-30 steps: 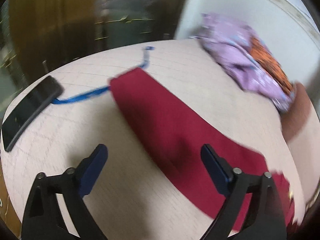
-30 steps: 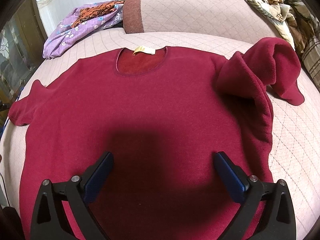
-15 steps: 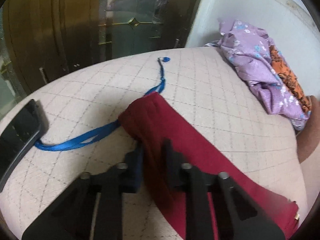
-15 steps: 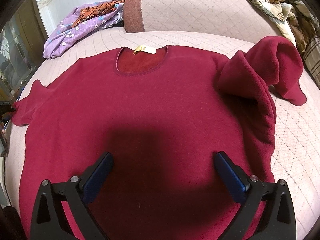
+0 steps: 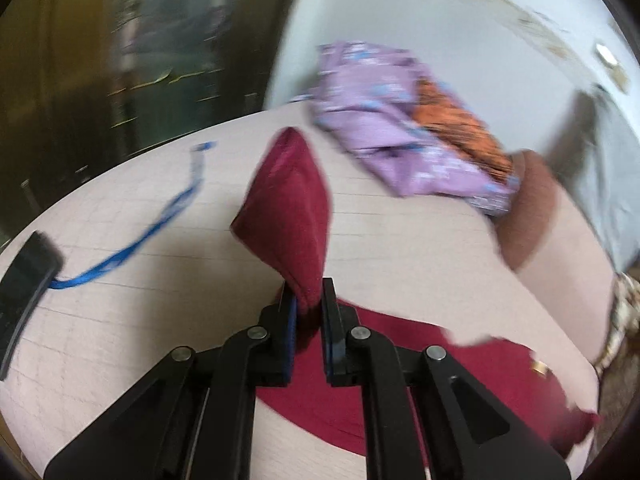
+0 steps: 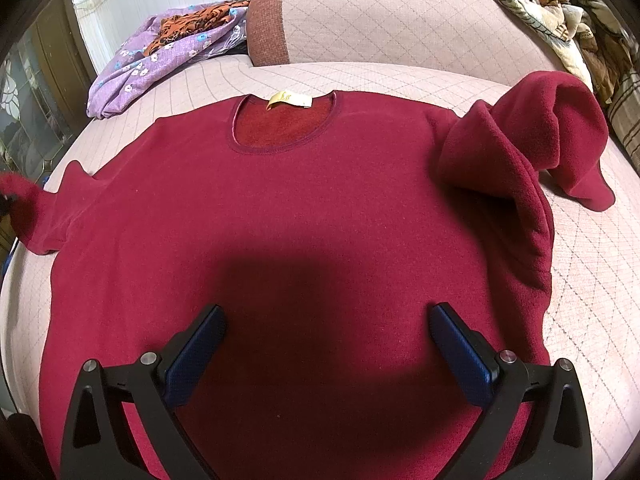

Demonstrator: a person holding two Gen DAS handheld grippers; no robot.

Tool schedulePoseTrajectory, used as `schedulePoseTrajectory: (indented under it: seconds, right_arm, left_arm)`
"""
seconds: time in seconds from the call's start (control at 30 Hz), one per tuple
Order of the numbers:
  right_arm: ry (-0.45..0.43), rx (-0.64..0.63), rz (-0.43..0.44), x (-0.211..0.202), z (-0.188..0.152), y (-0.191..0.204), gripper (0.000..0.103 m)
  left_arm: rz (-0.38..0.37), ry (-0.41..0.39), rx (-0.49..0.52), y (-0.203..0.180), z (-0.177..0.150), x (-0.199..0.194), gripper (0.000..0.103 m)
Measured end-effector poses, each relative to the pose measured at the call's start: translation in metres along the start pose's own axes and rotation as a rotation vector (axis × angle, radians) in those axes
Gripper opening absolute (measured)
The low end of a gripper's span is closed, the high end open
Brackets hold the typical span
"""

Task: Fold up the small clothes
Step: 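Fold the grasped sleeve and side across the sweater body with the left tool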

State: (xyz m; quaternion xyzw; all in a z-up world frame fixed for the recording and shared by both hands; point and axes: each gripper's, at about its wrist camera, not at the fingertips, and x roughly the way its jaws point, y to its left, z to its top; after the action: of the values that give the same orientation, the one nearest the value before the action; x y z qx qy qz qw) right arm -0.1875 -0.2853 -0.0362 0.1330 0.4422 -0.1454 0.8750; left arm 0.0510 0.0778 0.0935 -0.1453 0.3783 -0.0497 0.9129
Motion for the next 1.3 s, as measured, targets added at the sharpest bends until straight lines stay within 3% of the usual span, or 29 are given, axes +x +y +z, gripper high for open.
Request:
schedulePoseTrajectory:
  seconds: [0.2, 0.33, 0.63, 0.83, 0.87, 0.9, 0.97, 1.1, 1.2, 1.3]
  right_arm:
    - [0.0, 0.0, 0.001, 0.0, 0.0, 0.0, 0.103]
    - [0.0, 0.0, 0.0, 0.0, 0.0, 0.0, 0.103]
    - [0.004, -0.003, 0.003, 0.0, 0.0, -0.001, 0.103]
    - [0.007, -0.005, 0.002, 0.0, 0.001, 0.0, 0.103]
    - [0.007, -0.005, 0.003, 0.001, 0.001, 0.0, 0.103]
    - [0.007, -0.006, 0.003, 0.001, 0.001, 0.0, 0.103]
    - [0.008, -0.008, 0.001, 0.001, 0.001, 0.0, 0.103]
    - [0.009, -0.011, -0.002, 0.002, 0.001, 0.001, 0.103]
    - [0.008, -0.011, -0.001, 0.001, 0.001, 0.001, 0.103]
    - [0.003, -0.008, 0.004, 0.0, 0.001, 0.0, 0.103]
  left_arm:
    - [-0.166, 0.024, 0.135, -0.084, -0.026, -0.023, 0.008]
    - [-0.256, 0.091, 0.234, -0.143, -0.06, -0.022, 0.008]
    - [-0.321, 0.257, 0.36, -0.219, -0.141, 0.007, 0.008]
    - [-0.279, 0.318, 0.42, -0.235, -0.174, 0.024, 0.009]
    - [-0.275, 0.335, 0.421, -0.234, -0.176, 0.027, 0.014]
    - [-0.275, 0.361, 0.421, -0.232, -0.176, 0.03, 0.03]
    - [-0.289, 0.393, 0.419, -0.228, -0.174, 0.028, 0.048]
    - [-0.296, 0.356, 0.463, -0.217, -0.167, 0.0, 0.068]
    - [-0.256, 0.29, 0.464, -0.197, -0.158, -0.023, 0.073]
    - [-0.164, 0.216, 0.457, -0.172, -0.148, -0.033, 0.073]
